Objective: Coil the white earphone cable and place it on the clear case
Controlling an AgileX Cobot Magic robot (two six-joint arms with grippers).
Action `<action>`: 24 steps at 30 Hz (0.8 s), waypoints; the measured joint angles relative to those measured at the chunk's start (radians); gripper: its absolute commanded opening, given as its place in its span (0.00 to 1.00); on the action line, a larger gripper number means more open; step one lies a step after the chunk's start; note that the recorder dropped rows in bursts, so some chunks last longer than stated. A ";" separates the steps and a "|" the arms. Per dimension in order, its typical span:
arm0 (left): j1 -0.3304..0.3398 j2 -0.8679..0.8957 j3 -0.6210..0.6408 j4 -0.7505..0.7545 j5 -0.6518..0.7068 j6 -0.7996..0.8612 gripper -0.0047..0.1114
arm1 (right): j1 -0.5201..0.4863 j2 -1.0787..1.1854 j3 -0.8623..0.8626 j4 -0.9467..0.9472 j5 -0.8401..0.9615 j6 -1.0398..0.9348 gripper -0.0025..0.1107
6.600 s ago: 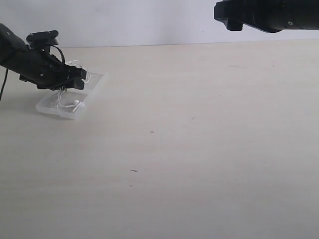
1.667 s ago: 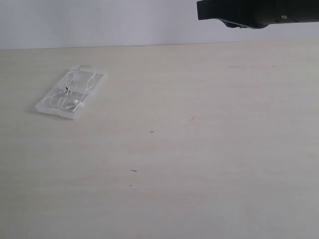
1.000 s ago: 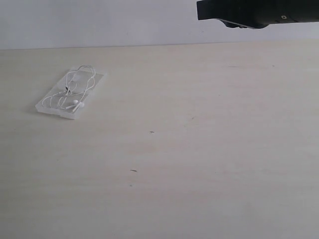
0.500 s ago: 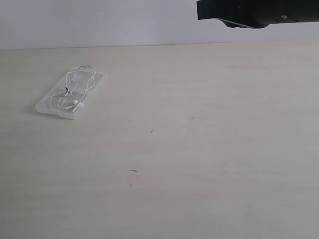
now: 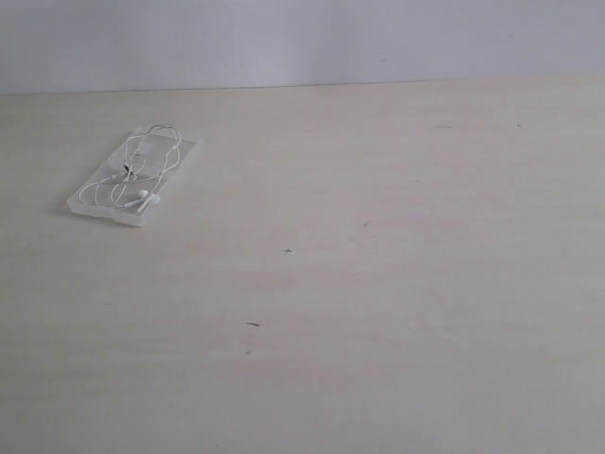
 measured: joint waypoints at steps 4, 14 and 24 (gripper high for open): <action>0.000 0.000 0.000 0.000 0.000 0.000 0.04 | 0.000 -0.189 0.000 -0.006 -0.029 -0.031 0.20; 0.000 0.000 0.000 0.000 0.002 0.000 0.04 | -0.302 -0.924 0.092 -0.002 0.007 0.025 0.20; 0.000 0.000 0.000 0.000 0.002 0.000 0.04 | -0.309 -0.988 0.205 -0.144 0.056 0.043 0.20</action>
